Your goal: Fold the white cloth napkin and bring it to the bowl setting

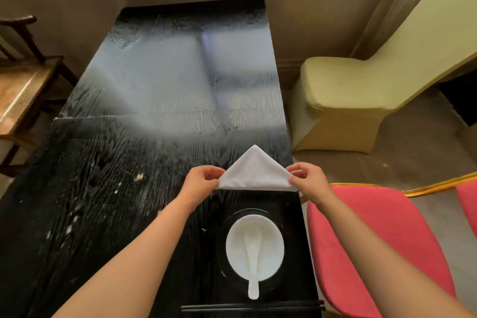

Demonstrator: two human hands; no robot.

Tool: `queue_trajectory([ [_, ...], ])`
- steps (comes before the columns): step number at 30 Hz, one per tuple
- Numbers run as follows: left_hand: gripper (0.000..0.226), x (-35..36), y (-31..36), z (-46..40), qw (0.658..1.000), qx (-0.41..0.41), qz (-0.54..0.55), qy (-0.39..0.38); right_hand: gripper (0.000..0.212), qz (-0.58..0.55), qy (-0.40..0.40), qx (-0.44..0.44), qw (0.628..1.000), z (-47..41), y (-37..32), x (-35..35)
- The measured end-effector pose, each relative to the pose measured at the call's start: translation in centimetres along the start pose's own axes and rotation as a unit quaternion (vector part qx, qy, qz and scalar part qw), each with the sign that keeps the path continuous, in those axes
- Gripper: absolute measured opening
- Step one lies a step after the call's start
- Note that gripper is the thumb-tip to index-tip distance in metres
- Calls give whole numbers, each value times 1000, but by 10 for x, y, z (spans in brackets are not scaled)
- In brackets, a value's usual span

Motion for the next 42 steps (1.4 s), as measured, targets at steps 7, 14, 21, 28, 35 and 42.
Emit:
queue_trajectory([
  [7,28,20,-29,-16,998,-16,-56,6,19,146,22,-4,989,-14,27,12],
  [14,19,24,-16,-6,992,65,-104,31,18,220,64,-66,971,-6,20,18],
  [21,34,30,-8,7,947,206,-240,63,39,372,176,-231,882,22,-8,22],
  [28,52,65,-30,17,844,270,-452,-102,46,477,117,-306,815,43,-3,59],
  [35,68,66,-37,16,817,180,-516,-185,36,527,60,-255,808,40,-3,63],
  [42,61,47,31,28,828,146,-514,-169,20,532,-18,-213,819,43,-59,54],
])
Point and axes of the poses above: each hand's wrist, its own z-axis away from the middle knuckle, its own x-axis out of the palm, y = z × x, the point moved 10 cm from there along -z, towards the middle knuckle, and after that the axes turned 5 degrees about z, right-handed, at the moved point
